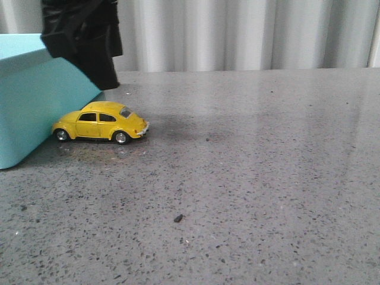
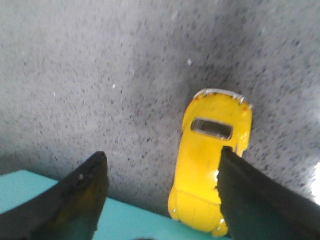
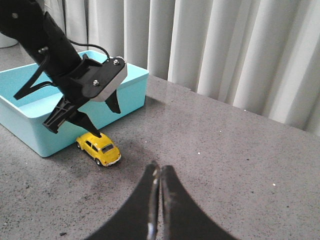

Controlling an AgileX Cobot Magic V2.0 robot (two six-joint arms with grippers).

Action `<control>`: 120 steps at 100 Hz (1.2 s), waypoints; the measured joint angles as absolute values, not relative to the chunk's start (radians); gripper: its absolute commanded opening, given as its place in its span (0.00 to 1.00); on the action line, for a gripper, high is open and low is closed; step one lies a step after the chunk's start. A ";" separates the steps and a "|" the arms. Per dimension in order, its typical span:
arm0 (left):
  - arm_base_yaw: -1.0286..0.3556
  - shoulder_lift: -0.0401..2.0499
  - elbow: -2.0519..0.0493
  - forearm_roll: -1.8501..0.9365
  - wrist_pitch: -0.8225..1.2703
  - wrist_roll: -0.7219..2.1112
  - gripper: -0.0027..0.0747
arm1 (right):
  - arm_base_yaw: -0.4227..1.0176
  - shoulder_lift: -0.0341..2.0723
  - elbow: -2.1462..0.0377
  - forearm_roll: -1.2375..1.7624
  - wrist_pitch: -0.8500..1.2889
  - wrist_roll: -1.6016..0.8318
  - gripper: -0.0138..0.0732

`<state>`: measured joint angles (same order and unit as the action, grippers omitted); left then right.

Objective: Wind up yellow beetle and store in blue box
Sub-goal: 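Lower the left gripper over the beetle and grasp its body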

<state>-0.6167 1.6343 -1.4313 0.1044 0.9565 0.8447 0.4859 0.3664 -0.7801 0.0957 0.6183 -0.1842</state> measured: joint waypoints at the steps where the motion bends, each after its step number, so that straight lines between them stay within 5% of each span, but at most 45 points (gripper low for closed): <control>1: -0.614 1.637 -1.431 0.102 0.957 0.849 0.63 | 0.486 0.366 -0.780 0.096 0.618 -0.184 0.11; 36: -0.534 1.672 -1.433 -0.088 0.992 1.100 0.63 | 0.486 0.366 -0.780 0.098 0.609 -0.184 0.11; 88: -0.529 1.779 -1.435 -0.103 0.999 1.118 0.62 | 0.486 0.366 -0.780 0.098 0.608 -0.186 0.11; 120: -0.529 1.779 -1.435 -0.152 0.997 1.120 0.27 | 0.486 0.366 -0.780 0.098 0.608 -0.186 0.11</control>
